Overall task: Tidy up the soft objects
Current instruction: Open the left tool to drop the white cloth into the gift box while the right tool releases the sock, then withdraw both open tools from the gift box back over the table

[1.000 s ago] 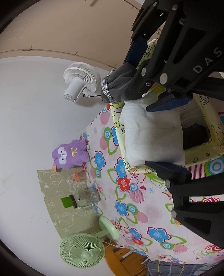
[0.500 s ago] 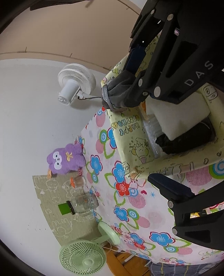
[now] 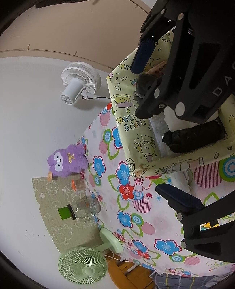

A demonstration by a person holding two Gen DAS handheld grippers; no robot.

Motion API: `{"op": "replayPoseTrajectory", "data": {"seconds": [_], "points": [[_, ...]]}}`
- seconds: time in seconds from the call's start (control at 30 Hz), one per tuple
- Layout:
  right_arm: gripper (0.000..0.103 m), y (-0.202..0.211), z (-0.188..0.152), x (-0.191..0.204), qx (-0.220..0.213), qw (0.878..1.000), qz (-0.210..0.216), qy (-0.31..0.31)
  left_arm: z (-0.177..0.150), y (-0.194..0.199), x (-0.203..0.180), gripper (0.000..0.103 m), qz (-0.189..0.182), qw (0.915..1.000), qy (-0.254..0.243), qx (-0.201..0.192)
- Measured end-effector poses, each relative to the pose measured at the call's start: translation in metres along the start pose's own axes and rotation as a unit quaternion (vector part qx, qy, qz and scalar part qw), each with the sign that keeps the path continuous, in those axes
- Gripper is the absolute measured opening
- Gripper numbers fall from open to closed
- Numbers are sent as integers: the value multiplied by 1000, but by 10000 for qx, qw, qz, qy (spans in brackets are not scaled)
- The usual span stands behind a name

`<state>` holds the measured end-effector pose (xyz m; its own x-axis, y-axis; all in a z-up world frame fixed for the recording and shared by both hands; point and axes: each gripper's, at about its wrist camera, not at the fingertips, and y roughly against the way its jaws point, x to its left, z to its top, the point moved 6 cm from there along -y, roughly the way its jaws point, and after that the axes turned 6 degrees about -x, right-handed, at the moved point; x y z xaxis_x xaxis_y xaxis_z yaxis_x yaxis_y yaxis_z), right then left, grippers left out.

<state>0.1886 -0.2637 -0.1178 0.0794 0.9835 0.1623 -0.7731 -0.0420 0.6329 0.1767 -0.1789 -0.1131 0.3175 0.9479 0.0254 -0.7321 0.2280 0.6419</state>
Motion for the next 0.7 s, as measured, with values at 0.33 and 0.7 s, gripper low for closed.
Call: {"op": "replayPoseTrajectory", "data": {"seconds": [0.33, 0.7], "points": [[77, 21, 2, 12, -167, 9998, 2, 86, 1, 23, 6, 94, 33, 9997, 22, -230], [84, 49, 5, 27, -451, 9988, -40, 189, 2, 51, 14, 97, 96, 9988, 43, -485]]}}
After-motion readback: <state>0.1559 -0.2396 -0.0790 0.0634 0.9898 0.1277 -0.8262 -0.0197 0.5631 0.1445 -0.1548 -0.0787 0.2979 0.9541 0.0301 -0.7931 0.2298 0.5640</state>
